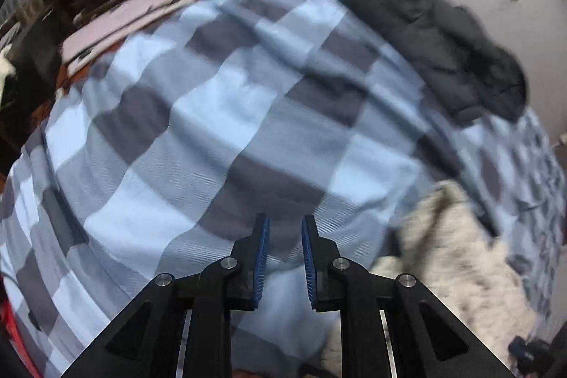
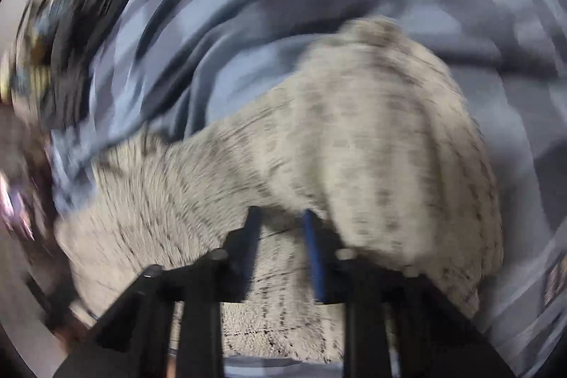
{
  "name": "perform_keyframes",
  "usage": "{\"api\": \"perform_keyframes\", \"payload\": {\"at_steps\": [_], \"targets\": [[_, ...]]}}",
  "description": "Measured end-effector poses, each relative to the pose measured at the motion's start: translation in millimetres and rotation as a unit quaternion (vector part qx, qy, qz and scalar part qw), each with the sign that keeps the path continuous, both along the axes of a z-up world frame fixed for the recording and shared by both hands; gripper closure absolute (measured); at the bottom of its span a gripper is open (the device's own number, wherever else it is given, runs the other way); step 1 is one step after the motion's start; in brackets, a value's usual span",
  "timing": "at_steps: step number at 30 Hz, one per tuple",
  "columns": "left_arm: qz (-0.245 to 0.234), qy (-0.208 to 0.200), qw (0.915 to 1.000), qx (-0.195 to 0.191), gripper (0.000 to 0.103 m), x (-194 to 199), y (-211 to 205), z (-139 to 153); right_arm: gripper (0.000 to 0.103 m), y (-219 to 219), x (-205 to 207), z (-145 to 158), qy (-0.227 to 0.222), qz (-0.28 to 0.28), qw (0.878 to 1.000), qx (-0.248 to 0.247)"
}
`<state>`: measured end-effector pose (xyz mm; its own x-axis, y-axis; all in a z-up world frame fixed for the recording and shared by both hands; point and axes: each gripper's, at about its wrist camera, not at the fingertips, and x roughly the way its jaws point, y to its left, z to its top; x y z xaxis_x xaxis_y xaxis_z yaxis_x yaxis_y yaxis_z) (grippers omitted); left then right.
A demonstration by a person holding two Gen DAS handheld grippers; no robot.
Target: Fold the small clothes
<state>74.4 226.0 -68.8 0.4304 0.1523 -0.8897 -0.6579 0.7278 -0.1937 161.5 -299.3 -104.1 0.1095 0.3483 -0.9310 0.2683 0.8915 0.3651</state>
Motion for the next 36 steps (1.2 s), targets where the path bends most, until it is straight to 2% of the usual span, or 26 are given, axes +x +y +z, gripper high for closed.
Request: {"api": "perform_keyframes", "payload": {"at_steps": [1,2,4,5,6,7,8,9,10,12,14,16,17,18,19,20,23,24,25,26,28,31,32,33,35,36], "targets": [[-0.019,-0.014,0.9996,0.017,0.087,-1,-8,10,0.088,-11,-1,2,-0.005,-0.017,1.0,0.006],[-0.045,-0.03,0.998,0.034,0.087,0,-18,20,0.082,-22,-4,10,-0.016,-0.031,0.999,-0.006],[-0.109,-0.065,0.9898,0.065,0.087,4,-47,39,0.071,-27,-6,31,-0.039,-0.042,0.996,-0.072],[-0.149,-0.082,0.9824,0.078,0.087,8,-66,45,0.05,-26,-11,46,-0.065,-0.045,0.992,-0.103],[-0.187,-0.095,0.9742,0.083,0.087,10,-80,49,0.033,-26,-18,58,-0.09,-0.048,0.988,-0.12],[-0.233,-0.105,0.9634,0.082,0.087,13,-100,49,0.009,-26,-20,63,-0.107,-0.05,0.985,-0.128],[-0.276,-0.109,0.952,0.073,0.087,17,-121,46,0.004,-22,-20,72,-0.139,-0.052,0.98,-0.135],[-0.317,-0.105,0.9408,0.057,0.087,24,-139,38,0.004,-18,-22,77,-0.158,-0.047,0.977,-0.137],[-0.341,-0.09,0.9348,0.042,0.087,32,-152,27,0.004,-5,-26,79,-0.174,-0.023,0.974,-0.142],[-0.358,-0.052,0.932,0.025,0.087,47,-165,6,0.004,45,-4,69,-0.168,0.043,0.971,-0.163],[-0.364,-0.01,0.9309,0.024,0.087,53,-172,-18,0.004,99,4,54,-0.152,0.144,0.958,-0.195],[-0.376,-0.018,0.926,0.034,0.087,50,-170,-24,0.004,125,4,37,-0.137,0.232,0.938,-0.22],[-0.376,-0.022,0.9259,0.035,0.087,50,-168,-22,0.004,138,5,23,-0.121,0.271,0.92,-0.254],[-0.367,-0.026,0.929,0.036,0.088,48,-164,-18,0.003,137,4,22,-0.118,0.278,0.916,-0.262],[-0.352,-0.033,0.9346,0.035,0.088,47,-158,-13,0.002,131,7,19,-0.112,0.273,0.92,-0.257],[-0.326,-0.035,0.9431,0.054,0.087,46,-150,-8,0.002,114,14,18,-0.098,0.244,0.938,-0.227],[-0.248,-0.003,0.9582,0.143,0.087,45,-119,-8,0.001,58,26,18,-0.067,0.133,0.975,-0.167],[-0.223,0.013,0.9589,0.174,0.087,42,-110,-8,0.001,41,27,21,-0.063,0.098,0.976,-0.182],[-0.202,0.026,0.9578,0.203,0.087,41,-106,-8,0.002,24,26,24,-0.055,0.063,0.97,-0.228],[-0.19,0.032,0.9563,0.22,0.087,39,-103,-6,0.002,4,24,30,-0.039,0.024,0.952,-0.301],[-0.191,0.012,0.9555,0.225,0.087,31,-105,6,0.001,-18,18,47,-0.036,-0.024,0.934,-0.355],[-0.221,-0.05,0.9514,0.208,0.087,15,-122,31,0.001,-29,5,83,-0.11,-0.062,0.944,-0.306],[-0.235,-0.068,0.9491,0.198,0.087,15,-129,35,0.001,-28,-4,100,-0.149,-0.067,0.943,-0.289],[-0.253,-0.093,0.9458,0.181,0.087,9,-133,43,0.001,-24,-12,116,-0.184,-0.063,0.94,-0.279],[-0.288,-0.144,0.9361,0.141,0.087,-2,-144,57,0.001,-1,-17,126,-0.226,-0.043,0.938,-0.26],[-0.296,-0.156,0.9334,0.129,0.087,-7,-149,60,0.001,7,-16,129,-0.244,-0.021,0.939,-0.242]]}}
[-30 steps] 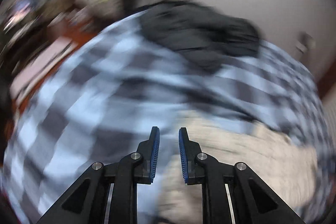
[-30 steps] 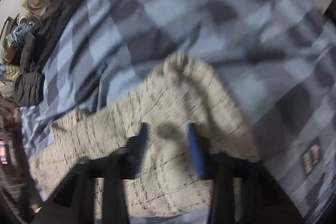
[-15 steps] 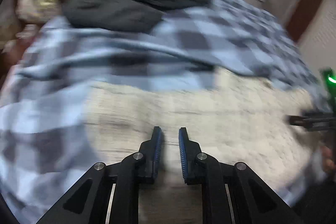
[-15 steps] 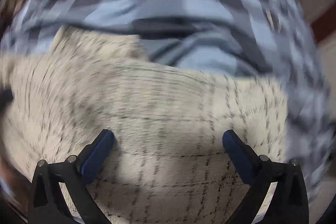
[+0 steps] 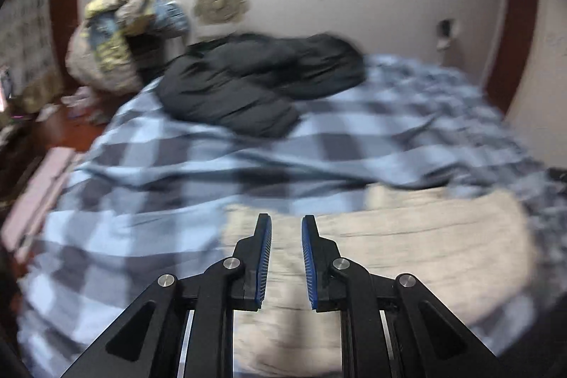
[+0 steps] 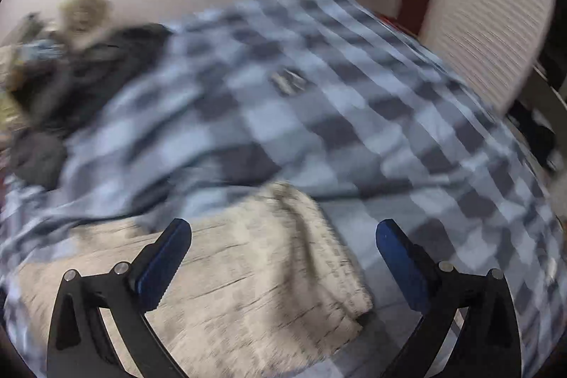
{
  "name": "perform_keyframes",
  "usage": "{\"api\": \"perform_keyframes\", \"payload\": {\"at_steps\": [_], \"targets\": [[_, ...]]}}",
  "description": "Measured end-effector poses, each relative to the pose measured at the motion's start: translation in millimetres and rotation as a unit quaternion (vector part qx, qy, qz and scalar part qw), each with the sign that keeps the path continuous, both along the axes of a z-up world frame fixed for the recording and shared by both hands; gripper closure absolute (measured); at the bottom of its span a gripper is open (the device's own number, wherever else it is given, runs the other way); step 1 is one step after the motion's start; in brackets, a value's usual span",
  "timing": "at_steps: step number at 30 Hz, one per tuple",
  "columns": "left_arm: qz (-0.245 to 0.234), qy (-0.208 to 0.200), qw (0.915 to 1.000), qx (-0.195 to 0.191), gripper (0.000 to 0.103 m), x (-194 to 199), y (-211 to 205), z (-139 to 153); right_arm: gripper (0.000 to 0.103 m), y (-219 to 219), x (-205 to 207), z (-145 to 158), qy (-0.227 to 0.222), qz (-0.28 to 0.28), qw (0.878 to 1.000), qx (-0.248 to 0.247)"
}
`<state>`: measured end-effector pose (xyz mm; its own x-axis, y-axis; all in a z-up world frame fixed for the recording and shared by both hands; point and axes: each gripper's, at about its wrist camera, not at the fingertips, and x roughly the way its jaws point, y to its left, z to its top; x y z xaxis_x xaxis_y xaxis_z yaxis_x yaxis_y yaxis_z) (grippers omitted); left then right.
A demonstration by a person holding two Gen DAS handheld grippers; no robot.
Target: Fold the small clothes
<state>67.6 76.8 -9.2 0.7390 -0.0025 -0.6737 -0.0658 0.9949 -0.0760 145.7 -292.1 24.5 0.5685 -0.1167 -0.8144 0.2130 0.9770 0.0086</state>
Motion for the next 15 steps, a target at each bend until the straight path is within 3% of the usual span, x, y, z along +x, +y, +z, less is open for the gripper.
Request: {"api": "perform_keyframes", "payload": {"at_steps": [2,5,7,10,15], "targets": [[-0.012,0.02,0.9997,-0.004,0.087,-1,-9,-4,0.001,19,-19,4,-0.006,0.071,0.997,0.02],[-0.022,0.115,0.9929,-0.018,0.087,6,-15,-34,0.001,33,-33,-6,-0.006,0.139,0.99,0.022],[-0.042,0.157,0.9864,0.023,0.087,14,-26,-53,0.001,39,-41,-13,0.012,0.188,0.981,0.05],[-0.058,0.159,0.9846,0.046,0.087,19,-36,-68,0.001,49,-28,-39,0.07,0.22,0.97,0.076],[-0.072,0.144,0.9859,0.046,0.087,20,-28,-87,0.001,63,-1,-59,0.093,0.199,0.974,0.057]]}}
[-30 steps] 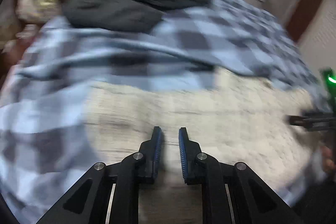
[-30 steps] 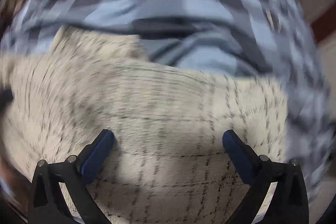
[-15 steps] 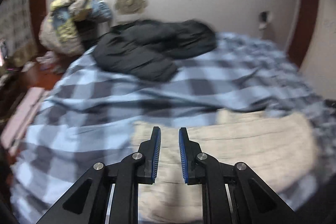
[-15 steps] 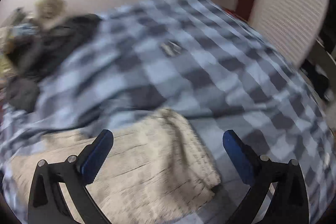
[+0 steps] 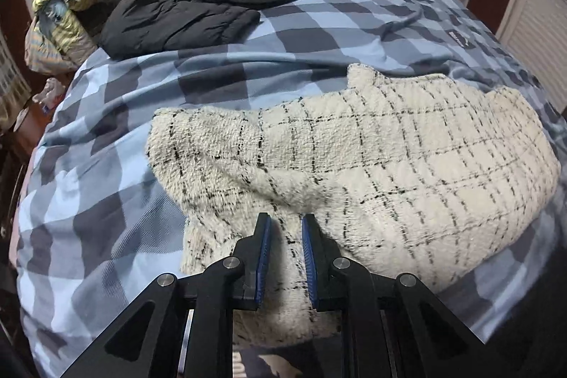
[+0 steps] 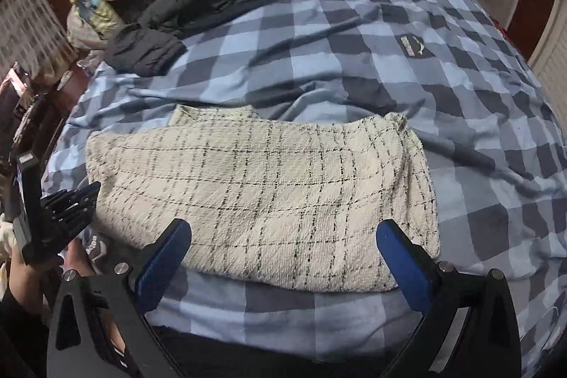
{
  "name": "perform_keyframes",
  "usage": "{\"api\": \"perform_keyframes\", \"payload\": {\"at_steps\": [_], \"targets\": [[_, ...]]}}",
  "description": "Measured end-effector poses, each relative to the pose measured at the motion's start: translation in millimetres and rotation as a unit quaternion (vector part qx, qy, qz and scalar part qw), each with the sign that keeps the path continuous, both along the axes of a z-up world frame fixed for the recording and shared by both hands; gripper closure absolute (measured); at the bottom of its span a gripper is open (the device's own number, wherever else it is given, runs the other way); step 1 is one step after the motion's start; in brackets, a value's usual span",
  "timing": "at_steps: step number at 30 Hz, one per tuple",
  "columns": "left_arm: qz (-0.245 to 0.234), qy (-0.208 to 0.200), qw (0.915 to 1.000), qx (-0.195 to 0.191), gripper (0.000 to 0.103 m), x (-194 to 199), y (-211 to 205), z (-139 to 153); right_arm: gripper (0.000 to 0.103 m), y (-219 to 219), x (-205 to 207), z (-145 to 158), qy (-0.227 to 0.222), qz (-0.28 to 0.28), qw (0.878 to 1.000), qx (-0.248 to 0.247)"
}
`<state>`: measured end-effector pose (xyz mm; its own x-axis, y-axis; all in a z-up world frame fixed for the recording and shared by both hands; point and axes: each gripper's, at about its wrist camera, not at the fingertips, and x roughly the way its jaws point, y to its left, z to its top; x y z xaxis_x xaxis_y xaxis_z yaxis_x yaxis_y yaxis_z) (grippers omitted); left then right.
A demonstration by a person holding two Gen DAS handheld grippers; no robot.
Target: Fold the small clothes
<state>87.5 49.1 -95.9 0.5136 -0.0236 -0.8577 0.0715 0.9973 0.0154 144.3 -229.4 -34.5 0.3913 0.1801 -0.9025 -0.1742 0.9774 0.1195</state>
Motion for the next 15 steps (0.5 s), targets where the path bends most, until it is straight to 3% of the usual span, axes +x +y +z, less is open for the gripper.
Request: {"api": "perform_keyframes", "payload": {"at_steps": [3,6,11,13,15], "targets": [[-0.018,-0.006,0.9998,0.007,0.086,-3,1,4,0.001,9,2,-4,0.025,0.001,1.0,-0.011],[0.003,0.001,1.0,-0.004,0.087,-3,5,15,0.001,16,-4,0,0.032,0.012,0.999,-0.02],[0.006,-0.045,0.9962,-0.074,0.087,-18,19,43,0.001,17,-15,7,0.028,0.013,0.999,-0.026],[0.004,-0.057,0.9906,-0.124,0.087,-23,25,52,0.001,16,-15,7,0.029,0.01,0.999,-0.027],[-0.003,-0.047,0.9776,-0.205,0.087,-22,31,59,0.001,15,-15,7,0.033,0.008,0.999,-0.027]]}}
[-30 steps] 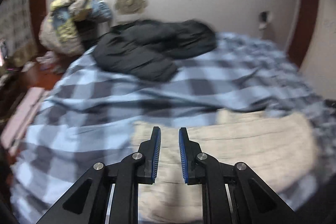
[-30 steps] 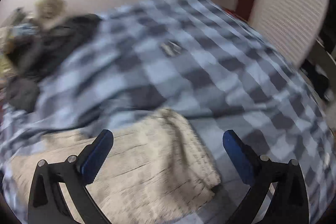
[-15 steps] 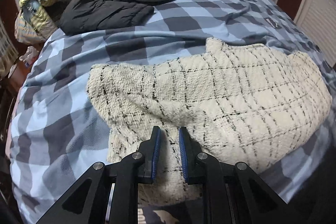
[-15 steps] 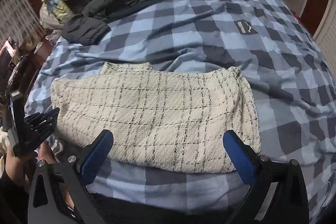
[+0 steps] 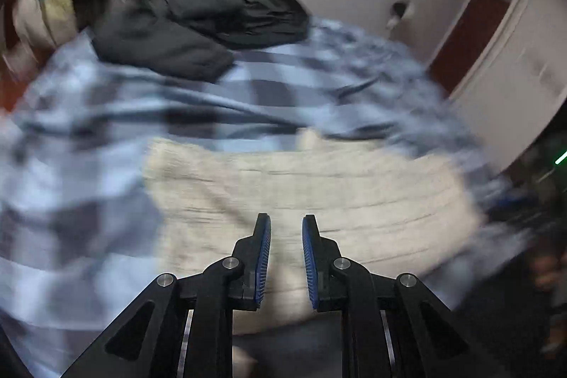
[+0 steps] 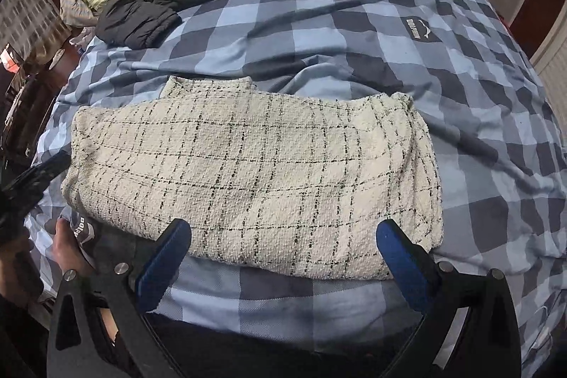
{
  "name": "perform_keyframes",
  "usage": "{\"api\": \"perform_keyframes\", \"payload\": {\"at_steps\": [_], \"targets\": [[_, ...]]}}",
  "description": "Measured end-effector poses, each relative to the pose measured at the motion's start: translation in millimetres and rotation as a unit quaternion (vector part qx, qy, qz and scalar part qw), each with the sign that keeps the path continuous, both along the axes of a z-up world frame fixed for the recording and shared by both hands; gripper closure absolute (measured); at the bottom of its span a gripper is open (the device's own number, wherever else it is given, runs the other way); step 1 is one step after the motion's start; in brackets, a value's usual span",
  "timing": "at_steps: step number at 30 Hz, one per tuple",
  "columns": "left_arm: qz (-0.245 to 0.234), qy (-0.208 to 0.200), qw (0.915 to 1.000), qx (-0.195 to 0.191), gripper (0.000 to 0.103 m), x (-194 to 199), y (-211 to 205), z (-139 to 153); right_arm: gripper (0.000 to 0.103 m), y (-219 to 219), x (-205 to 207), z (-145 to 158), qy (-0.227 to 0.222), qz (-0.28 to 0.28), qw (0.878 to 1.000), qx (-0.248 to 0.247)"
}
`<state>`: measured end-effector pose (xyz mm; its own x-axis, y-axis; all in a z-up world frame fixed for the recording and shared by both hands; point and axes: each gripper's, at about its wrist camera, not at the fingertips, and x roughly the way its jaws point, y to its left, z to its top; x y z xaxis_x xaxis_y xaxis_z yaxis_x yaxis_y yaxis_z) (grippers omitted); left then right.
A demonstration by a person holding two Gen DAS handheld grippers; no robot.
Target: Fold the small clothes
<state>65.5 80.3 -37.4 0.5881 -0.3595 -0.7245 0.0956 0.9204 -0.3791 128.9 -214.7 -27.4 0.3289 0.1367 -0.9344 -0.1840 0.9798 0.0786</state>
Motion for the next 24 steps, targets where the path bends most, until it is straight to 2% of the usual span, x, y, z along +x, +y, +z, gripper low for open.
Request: {"api": "perform_keyframes", "payload": {"at_steps": [3,5,7,9,11,12,13,14,16,20,22,24], "targets": [[-0.02,-0.01,0.9994,-0.025,0.087,-5,-5,25,0.001,-3,0,0,0.005,-0.005,1.0,0.006],[-0.042,-0.025,0.9988,0.0,0.087,-9,-14,47,0.001,-6,1,1,0.008,-0.013,1.0,0.012],[-0.075,-0.033,0.9967,0.001,0.087,-11,-22,62,0.001,-11,4,0,0.011,-0.029,0.999,0.023],[-0.109,-0.01,0.9933,-0.038,0.087,-9,-25,67,0.001,-13,5,0,0.013,-0.037,0.999,0.029],[-0.127,0.042,0.9861,-0.099,0.083,-4,-25,61,0.001,-16,5,0,0.015,-0.04,0.998,0.037],[-0.126,0.047,0.9844,-0.113,0.066,-5,-24,59,0.001,-16,5,0,0.014,-0.041,0.998,0.041],[-0.126,0.039,0.9852,-0.11,0.013,-9,-25,60,0.001,-17,4,1,0.014,-0.042,0.998,0.045],[-0.127,0.026,0.9874,-0.091,0.004,-12,-28,60,0.001,-18,4,2,0.013,-0.042,0.998,0.05],[-0.121,-0.004,0.9917,-0.044,0.0,-18,-33,61,0.001,-21,3,3,0.011,-0.041,0.997,0.061],[-0.102,-0.012,0.9944,-0.021,0.0,-16,-33,53,0.001,-29,3,4,0.012,-0.049,0.994,0.094],[-0.076,-0.01,0.997,-0.004,0.0,-16,-27,47,0.001,-33,5,4,0.015,-0.056,0.992,0.108],[-0.049,0.012,0.9986,0.016,0.0,-15,-18,33,0.001,-39,6,2,0.02,-0.071,0.99,0.12]]}}
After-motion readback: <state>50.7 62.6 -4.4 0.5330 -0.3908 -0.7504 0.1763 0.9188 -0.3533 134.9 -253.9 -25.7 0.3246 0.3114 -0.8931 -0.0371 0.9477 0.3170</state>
